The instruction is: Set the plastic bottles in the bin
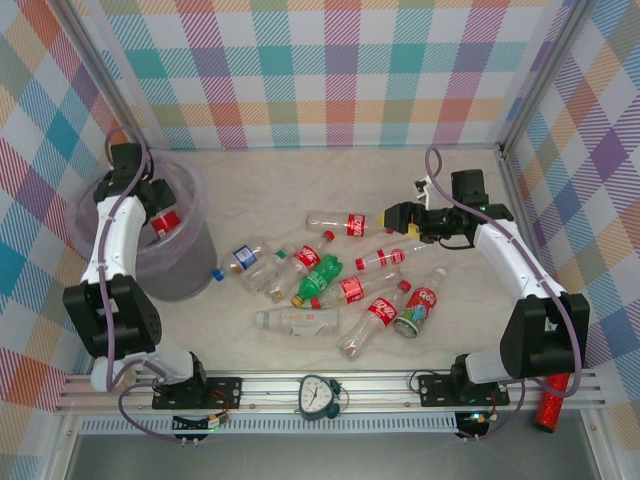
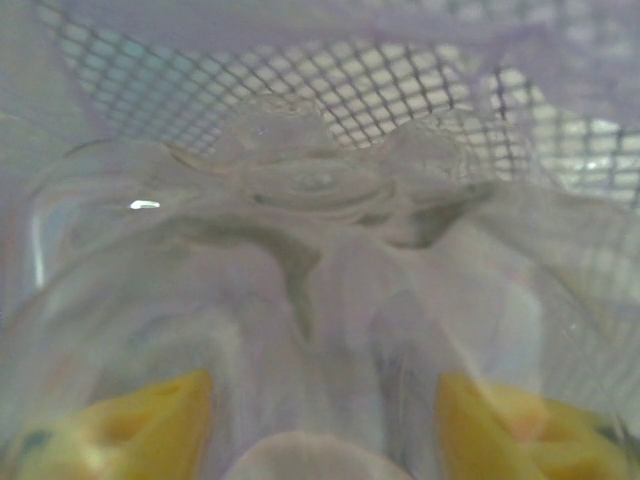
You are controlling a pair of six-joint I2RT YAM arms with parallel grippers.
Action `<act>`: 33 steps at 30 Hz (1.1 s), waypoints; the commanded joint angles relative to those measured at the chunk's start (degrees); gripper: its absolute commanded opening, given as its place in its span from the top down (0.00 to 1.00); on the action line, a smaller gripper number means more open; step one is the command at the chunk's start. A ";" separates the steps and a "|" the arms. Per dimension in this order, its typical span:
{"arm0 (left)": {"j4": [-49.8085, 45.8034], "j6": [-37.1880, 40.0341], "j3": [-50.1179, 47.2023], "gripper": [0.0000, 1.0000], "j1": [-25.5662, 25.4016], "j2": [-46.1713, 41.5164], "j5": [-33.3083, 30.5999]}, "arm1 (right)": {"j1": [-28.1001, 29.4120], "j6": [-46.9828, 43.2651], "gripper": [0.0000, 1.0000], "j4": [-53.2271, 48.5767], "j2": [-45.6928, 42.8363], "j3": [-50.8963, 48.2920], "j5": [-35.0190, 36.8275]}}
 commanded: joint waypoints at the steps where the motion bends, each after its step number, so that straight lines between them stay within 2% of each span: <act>1: 5.25 -1.21 4.52 1.00 -1.68 4.71 -1.74 | 0.28 -0.26 0.02 -0.58 -2.55 -0.82 0.42; 6: 7.38 -1.99 10.38 1.00 -4.18 12.44 -1.02 | 0.29 -1.07 0.02 -2.47 -4.06 -0.48 2.30; 10: 6.40 -1.51 15.55 1.00 -9.00 16.99 -0.89 | 0.20 -1.07 0.02 -3.14 -5.04 -0.55 3.61; 25: 5.46 -3.09 20.62 1.00 -26.42 24.52 4.96 | 0.19 1.89 0.03 -2.92 -4.11 0.50 5.65; 29: 5.41 -3.60 22.76 1.00 -28.18 26.92 5.73 | 0.15 2.35 0.03 -3.67 -4.17 0.68 6.95; 33: 6.69 -3.93 23.60 1.00 -28.53 28.51 6.76 | 0.15 3.20 0.02 -5.35 -4.53 0.83 11.42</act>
